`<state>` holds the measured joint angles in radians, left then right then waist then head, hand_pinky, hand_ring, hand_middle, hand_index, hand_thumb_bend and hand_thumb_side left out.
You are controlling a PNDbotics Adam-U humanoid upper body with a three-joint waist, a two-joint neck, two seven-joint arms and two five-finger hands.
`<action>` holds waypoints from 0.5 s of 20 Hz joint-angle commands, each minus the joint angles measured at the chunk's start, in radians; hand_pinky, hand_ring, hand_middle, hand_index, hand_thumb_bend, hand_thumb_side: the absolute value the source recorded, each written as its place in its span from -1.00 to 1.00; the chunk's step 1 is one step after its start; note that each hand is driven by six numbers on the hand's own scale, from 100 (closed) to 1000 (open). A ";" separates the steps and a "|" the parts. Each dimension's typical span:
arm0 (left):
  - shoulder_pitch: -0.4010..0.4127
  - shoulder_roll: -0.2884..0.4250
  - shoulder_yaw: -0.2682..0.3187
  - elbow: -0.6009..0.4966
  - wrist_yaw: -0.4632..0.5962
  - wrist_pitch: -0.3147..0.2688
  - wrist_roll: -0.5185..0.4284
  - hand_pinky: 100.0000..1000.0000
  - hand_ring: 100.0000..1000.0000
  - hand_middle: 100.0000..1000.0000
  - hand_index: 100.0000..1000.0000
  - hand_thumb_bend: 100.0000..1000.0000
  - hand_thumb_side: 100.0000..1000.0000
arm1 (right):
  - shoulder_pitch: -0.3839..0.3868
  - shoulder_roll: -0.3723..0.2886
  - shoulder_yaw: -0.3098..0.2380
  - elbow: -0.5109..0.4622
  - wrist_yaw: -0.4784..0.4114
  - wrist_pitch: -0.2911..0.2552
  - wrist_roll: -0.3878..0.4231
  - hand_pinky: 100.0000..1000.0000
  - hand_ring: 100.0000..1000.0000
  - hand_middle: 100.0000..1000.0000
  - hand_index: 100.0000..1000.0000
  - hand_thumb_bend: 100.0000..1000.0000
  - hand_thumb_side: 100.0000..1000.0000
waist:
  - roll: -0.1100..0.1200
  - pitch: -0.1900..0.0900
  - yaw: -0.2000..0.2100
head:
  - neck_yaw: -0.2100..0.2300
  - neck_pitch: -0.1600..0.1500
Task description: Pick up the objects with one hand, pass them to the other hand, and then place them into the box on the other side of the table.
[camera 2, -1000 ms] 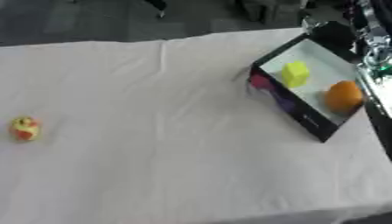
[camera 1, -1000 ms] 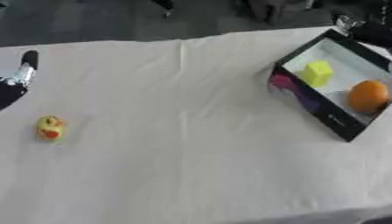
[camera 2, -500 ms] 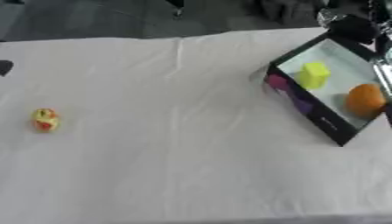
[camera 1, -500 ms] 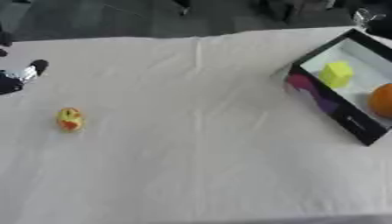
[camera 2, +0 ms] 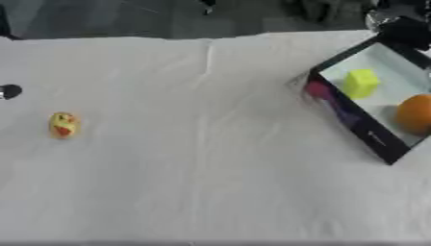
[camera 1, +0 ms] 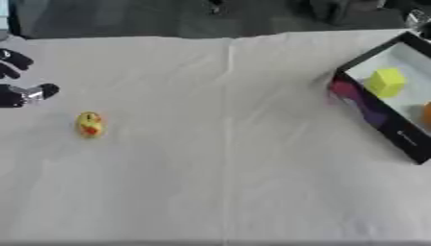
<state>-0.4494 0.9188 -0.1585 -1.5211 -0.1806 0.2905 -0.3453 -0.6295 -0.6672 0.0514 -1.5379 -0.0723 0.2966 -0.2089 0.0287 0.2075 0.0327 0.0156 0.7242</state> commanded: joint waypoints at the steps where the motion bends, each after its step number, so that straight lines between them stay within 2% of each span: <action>1: -0.023 0.048 -0.005 -0.001 0.034 -0.006 -0.051 0.70 0.46 0.41 0.56 0.05 -0.18 | -0.017 -0.033 -0.003 -0.005 0.009 0.003 -0.003 0.91 0.71 0.67 0.70 -0.37 -0.76 | -0.003 -0.021 0.002 | 0.006 0.003; 6: -0.038 0.037 -0.032 -0.008 0.051 -0.019 -0.094 0.70 0.46 0.40 0.52 0.13 -0.31 | -0.011 -0.033 -0.003 0.001 0.015 0.005 -0.005 0.91 0.70 0.67 0.69 -0.36 -0.76 | -0.006 -0.019 0.000 | 0.003 0.006; 10: -0.048 0.024 -0.068 -0.009 0.025 -0.016 -0.129 0.70 0.48 0.41 0.55 0.18 -0.38 | -0.010 -0.030 0.000 0.005 0.019 0.006 -0.002 0.91 0.70 0.66 0.69 -0.36 -0.75 | -0.005 -0.017 -0.004 | 0.001 0.008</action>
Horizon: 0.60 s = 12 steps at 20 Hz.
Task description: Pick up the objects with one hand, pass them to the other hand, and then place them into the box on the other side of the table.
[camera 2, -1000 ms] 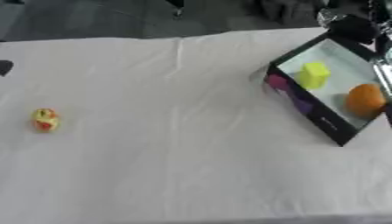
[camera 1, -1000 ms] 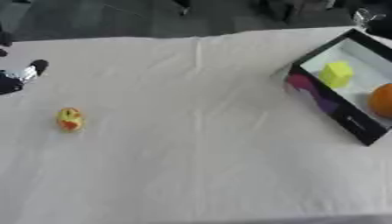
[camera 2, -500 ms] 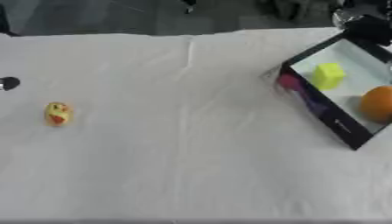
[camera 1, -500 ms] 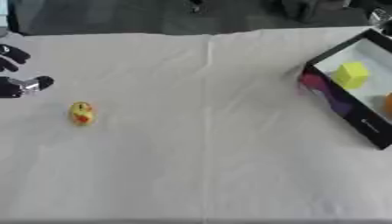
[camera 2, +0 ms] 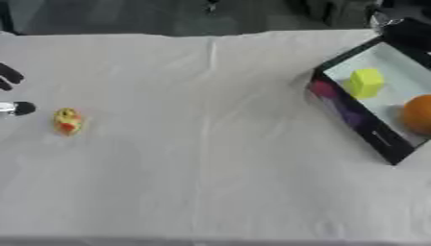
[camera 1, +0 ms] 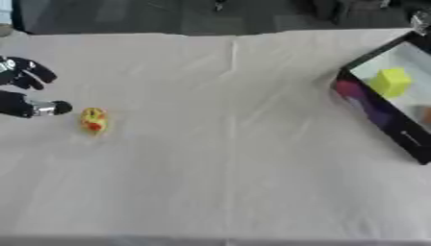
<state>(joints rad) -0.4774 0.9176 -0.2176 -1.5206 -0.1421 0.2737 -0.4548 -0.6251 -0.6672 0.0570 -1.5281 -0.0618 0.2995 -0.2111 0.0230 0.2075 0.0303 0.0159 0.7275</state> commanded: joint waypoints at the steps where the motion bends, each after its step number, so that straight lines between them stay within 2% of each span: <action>1: -0.022 0.020 -0.017 -0.007 -0.023 0.002 -0.025 0.70 0.48 0.41 0.56 0.18 -0.41 | -0.014 -0.030 -0.004 -0.004 0.010 0.003 0.001 0.91 0.70 0.66 0.69 -0.36 -0.75 | 0.000 -0.017 -0.002 | 0.002 0.006; 3: -0.028 0.008 -0.031 -0.001 -0.048 0.008 -0.030 0.69 0.49 0.42 0.56 0.21 -0.49 | -0.013 -0.028 -0.002 -0.003 0.014 0.003 0.005 0.91 0.70 0.66 0.68 -0.36 -0.75 | 0.000 -0.016 -0.004 | 0.005 0.007; 8: -0.049 -0.026 -0.073 0.030 -0.177 0.052 -0.037 0.68 0.52 0.44 0.58 0.26 -0.56 | -0.009 -0.021 -0.002 0.002 0.018 0.004 0.007 0.92 0.70 0.66 0.68 -0.36 -0.74 | 0.000 -0.014 -0.008 | 0.015 0.009; 12: -0.052 -0.043 -0.098 0.063 -0.295 0.082 -0.047 0.66 0.56 0.46 0.60 0.31 -0.83 | -0.005 -0.016 0.000 0.007 0.020 0.004 0.009 0.92 0.70 0.66 0.68 -0.36 -0.74 | 0.001 -0.012 -0.009 | 0.020 0.009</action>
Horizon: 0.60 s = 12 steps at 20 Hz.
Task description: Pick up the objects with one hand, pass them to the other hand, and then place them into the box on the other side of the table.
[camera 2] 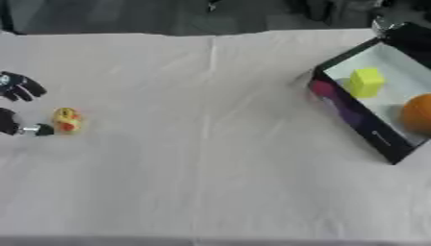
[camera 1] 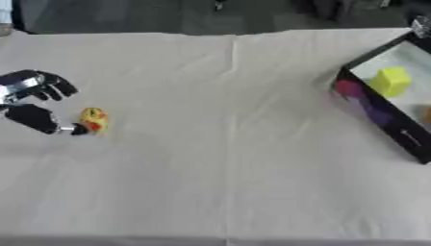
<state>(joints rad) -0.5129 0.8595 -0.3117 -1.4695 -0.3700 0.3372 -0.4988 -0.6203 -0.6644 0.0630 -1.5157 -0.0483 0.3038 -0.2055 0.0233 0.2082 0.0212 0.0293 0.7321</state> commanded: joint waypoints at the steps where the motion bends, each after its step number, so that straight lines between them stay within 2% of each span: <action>1: -0.017 0.011 -0.006 0.021 -0.090 0.024 -0.003 0.65 0.56 0.47 0.60 0.32 -0.90 | -0.009 -0.019 -0.007 -0.005 0.007 0.000 0.004 0.92 0.70 0.66 0.68 -0.35 -0.74 | 0.001 -0.013 0.000 | 0.007 0.005; 3: -0.016 0.005 -0.004 0.045 -0.149 0.042 0.013 0.62 0.56 0.45 0.59 0.28 -1.00 | -0.006 -0.017 -0.006 -0.003 0.007 -0.001 0.005 0.92 0.70 0.66 0.67 -0.35 -0.73 | 0.001 -0.013 0.000 | 0.007 0.005; 6: -0.021 -0.023 0.007 0.094 -0.205 0.066 0.055 0.63 0.54 0.44 0.58 0.16 -1.00 | -0.002 -0.012 -0.006 0.000 0.007 0.000 0.006 0.92 0.70 0.65 0.67 -0.35 -0.73 | 0.000 -0.013 0.001 | 0.007 0.002; 12: -0.044 -0.088 0.020 0.188 -0.114 0.058 0.112 0.66 0.50 0.41 0.55 -0.06 -0.92 | 0.002 -0.007 -0.008 0.002 0.006 0.000 0.004 0.92 0.70 0.65 0.68 -0.35 -0.73 | -0.004 -0.013 0.001 | 0.008 -0.002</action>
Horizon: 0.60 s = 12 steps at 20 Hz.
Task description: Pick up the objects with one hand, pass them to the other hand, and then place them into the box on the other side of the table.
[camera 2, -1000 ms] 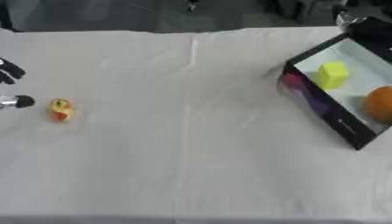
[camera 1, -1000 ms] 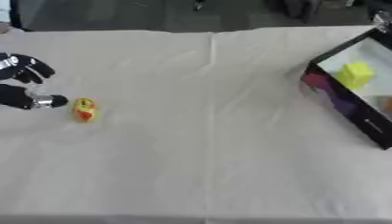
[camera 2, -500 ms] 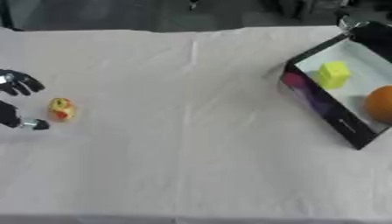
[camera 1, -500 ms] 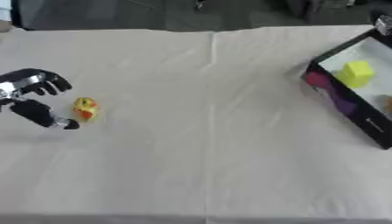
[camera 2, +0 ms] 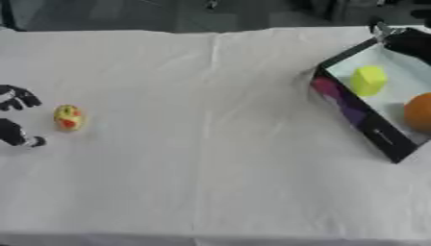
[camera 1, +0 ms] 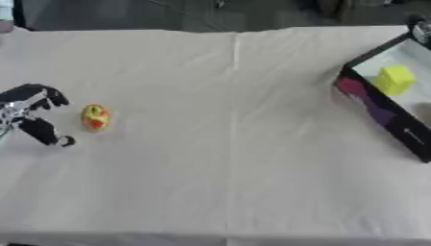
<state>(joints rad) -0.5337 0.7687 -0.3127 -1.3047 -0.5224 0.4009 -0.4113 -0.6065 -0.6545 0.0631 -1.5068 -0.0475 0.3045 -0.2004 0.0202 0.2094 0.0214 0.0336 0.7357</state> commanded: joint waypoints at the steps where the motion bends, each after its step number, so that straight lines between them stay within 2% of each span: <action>1: -0.028 -0.005 0.022 0.038 0.057 -0.010 0.037 0.66 0.50 0.41 0.54 -0.09 -0.90 | -0.012 -0.016 -0.008 -0.007 0.005 -0.001 -0.001 0.92 0.70 0.65 0.68 -0.35 -0.73 | -0.001 -0.014 0.001 | 0.004 -0.005; 4: -0.045 -0.029 0.024 0.071 0.094 -0.023 0.075 0.66 0.49 0.41 0.53 -0.13 -0.92 | -0.012 -0.014 -0.006 -0.005 0.005 0.000 0.001 0.92 0.71 0.65 0.68 -0.35 -0.73 | -0.002 -0.013 -0.001 | 0.005 -0.007; 9: -0.077 -0.066 0.024 0.116 0.078 -0.037 0.121 0.66 0.48 0.40 0.50 -0.20 -0.93 | -0.014 -0.011 -0.004 -0.002 0.006 0.001 0.006 0.92 0.72 0.64 0.68 -0.34 -0.73 | -0.002 -0.011 -0.004 | 0.007 -0.008; 12: -0.090 -0.084 0.021 0.139 0.071 -0.046 0.123 0.66 0.48 0.37 0.44 -0.32 -0.94 | -0.016 -0.010 -0.002 -0.002 0.005 0.001 0.007 0.92 0.72 0.64 0.67 -0.34 -0.73 | -0.002 -0.009 -0.006 | 0.009 -0.007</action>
<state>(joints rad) -0.6048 0.6703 -0.3044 -1.1671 -0.4430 0.3586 -0.2947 -0.6068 -0.6456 0.0643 -1.5038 -0.0475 0.3060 -0.1955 0.0176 0.2132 0.0177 0.0389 0.7351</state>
